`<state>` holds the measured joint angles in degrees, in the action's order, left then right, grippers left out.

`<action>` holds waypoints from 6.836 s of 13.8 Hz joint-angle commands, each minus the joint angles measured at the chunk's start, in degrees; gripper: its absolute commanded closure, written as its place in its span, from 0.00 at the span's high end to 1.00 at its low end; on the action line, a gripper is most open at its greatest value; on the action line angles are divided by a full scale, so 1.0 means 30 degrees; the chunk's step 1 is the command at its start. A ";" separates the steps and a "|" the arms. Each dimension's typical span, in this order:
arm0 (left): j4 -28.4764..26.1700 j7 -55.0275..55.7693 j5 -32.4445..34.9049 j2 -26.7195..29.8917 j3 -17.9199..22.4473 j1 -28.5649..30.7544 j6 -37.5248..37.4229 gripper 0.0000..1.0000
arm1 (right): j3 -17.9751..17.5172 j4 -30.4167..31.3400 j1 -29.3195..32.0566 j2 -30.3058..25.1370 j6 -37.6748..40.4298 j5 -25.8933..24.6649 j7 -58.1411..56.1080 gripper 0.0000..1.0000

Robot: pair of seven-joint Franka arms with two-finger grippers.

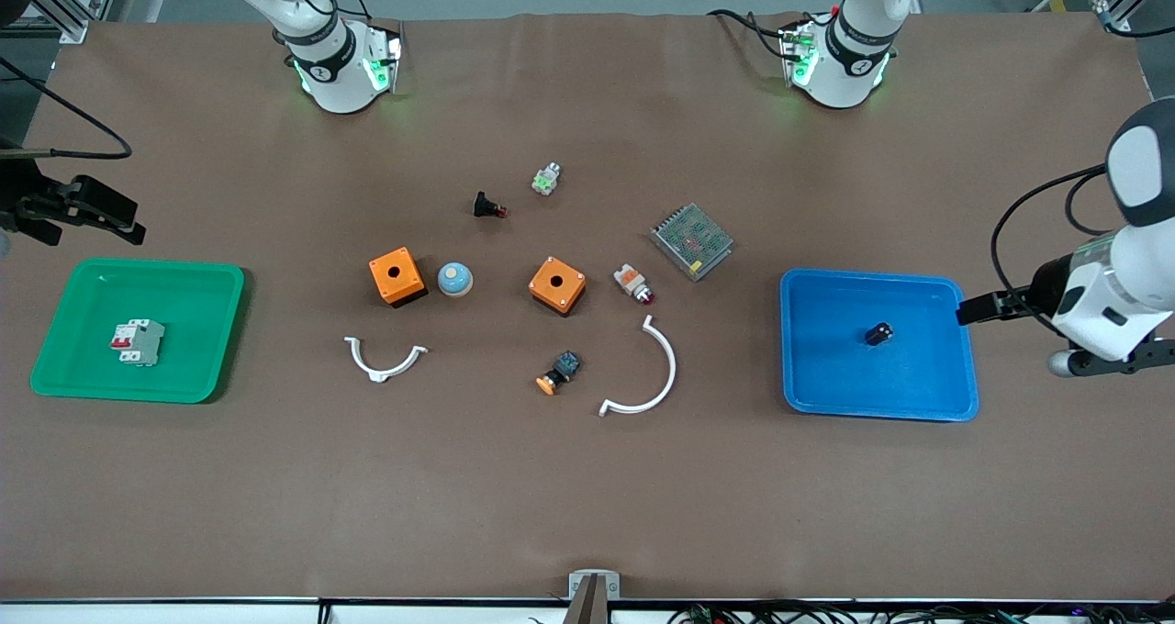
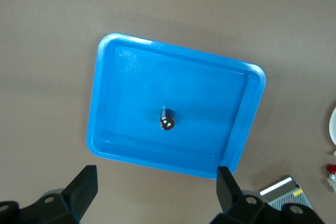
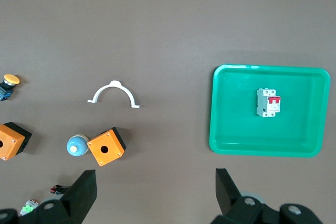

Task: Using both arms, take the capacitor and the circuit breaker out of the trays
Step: 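Move the left gripper over the blue tray while the right gripper reaches the green tray, then lower both grippers and grasp the capacitor and the breaker, then lift the capacitor with the left gripper while the right gripper carries the breaker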

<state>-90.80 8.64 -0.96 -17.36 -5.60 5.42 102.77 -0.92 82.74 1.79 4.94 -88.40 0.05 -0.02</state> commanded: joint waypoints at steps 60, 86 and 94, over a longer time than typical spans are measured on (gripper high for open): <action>-0.8788 0.1807 0.0290 -0.2035 -0.0857 -0.0255 1.3557 0.00 | -0.0074 0.3212 0.4656 0.4365 -0.2420 -0.1364 -0.6592 0.23; -0.5392 0.6730 0.0320 -0.2942 -0.1415 -0.5320 1.3557 0.00 | -0.0074 0.6611 -0.9499 0.7638 -1.2104 0.1830 1.0166 0.23; -0.0738 0.9769 0.0349 -0.6863 -0.1181 -0.9275 1.3528 0.00 | -0.0074 0.5763 -1.0117 0.9601 -1.3484 0.1859 1.1315 0.23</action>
<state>-99.96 33.97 -0.96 -32.79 -9.99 -19.59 144.18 -1.50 102.30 -28.29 32.29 -129.22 4.41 33.23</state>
